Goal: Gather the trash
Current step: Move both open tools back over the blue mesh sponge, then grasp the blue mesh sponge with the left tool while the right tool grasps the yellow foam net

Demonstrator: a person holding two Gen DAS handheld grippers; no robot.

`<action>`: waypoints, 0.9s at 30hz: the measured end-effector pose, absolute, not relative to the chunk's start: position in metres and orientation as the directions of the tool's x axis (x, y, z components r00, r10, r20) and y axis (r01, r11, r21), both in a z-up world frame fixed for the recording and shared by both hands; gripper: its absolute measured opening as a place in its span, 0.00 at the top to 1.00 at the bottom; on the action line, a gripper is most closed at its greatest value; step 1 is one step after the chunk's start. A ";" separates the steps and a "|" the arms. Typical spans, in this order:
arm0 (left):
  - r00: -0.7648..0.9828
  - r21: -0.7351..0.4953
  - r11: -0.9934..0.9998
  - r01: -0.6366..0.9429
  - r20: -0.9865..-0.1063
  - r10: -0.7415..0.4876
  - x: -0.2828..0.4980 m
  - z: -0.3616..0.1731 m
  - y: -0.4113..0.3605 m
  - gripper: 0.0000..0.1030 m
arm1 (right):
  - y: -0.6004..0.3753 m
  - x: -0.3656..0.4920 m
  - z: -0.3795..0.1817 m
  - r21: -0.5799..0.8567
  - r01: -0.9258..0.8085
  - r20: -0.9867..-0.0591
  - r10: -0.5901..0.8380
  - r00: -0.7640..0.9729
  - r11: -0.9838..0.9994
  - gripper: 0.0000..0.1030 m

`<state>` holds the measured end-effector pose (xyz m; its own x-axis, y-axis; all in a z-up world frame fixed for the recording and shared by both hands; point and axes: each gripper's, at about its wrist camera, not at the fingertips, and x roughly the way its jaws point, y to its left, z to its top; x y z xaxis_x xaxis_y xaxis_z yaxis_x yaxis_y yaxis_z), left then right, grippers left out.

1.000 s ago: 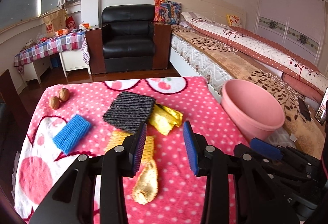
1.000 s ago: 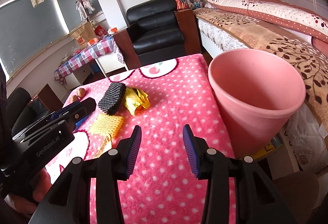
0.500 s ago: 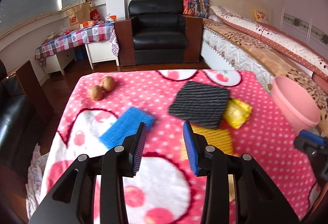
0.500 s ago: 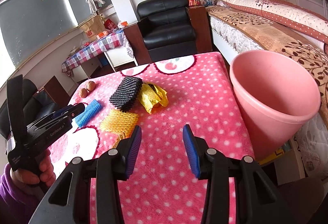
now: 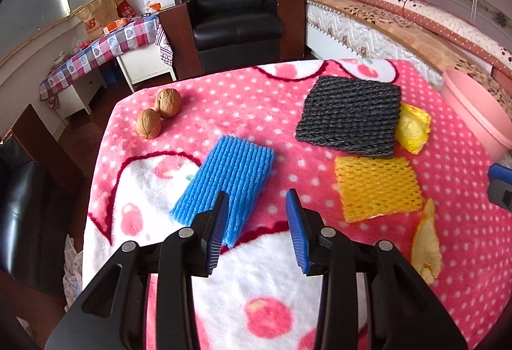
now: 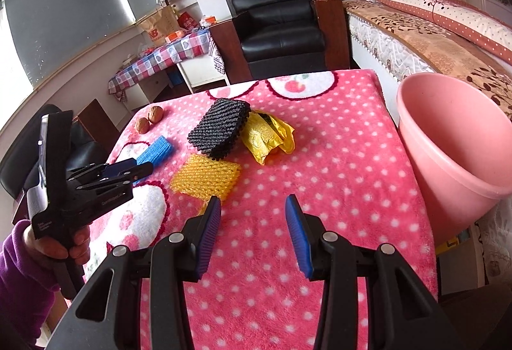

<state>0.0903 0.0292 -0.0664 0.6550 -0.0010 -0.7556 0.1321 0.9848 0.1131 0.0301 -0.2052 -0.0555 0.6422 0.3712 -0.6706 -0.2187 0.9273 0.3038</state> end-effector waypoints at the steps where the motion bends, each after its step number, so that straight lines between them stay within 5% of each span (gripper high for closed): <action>1: 0.652 0.126 0.984 0.124 -0.758 0.015 0.094 -0.069 0.029 0.64 | -0.204 0.031 -0.056 0.303 -0.221 -0.672 0.372 0.640 0.927 0.60; 8: 0.632 0.144 0.986 0.082 -0.773 0.060 0.104 -0.082 0.037 0.64 | -0.193 0.039 -0.056 0.288 -0.260 -0.679 0.388 0.624 0.922 0.60; 10: 0.638 0.138 0.988 0.066 -0.767 0.065 0.103 -0.081 0.040 0.84 | -0.189 0.042 -0.056 0.287 -0.271 -0.679 0.395 0.619 0.919 0.60; 13: 0.642 0.085 0.996 0.038 -0.766 0.040 0.101 -0.075 0.052 0.93 | -0.183 0.047 -0.055 0.293 -0.296 -0.678 0.416 0.606 0.909 0.60; 20: 0.669 -0.064 0.997 0.051 -0.738 -0.081 0.082 -0.051 0.061 0.93 | -0.148 0.057 -0.061 0.276 -0.431 -0.706 0.485 0.515 0.859 0.57; 27: 0.684 -0.157 0.986 0.049 -0.715 -0.147 0.067 -0.036 0.063 0.93 | -0.101 0.074 -0.070 0.100 -0.543 -0.771 0.410 0.487 0.834 0.56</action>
<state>0.0671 0.0631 -0.0362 0.6839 -0.1474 -0.7145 0.0489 0.9864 -0.1566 0.0743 -0.1008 -0.0699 0.4872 0.4100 -0.7711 -0.5431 0.8337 0.1001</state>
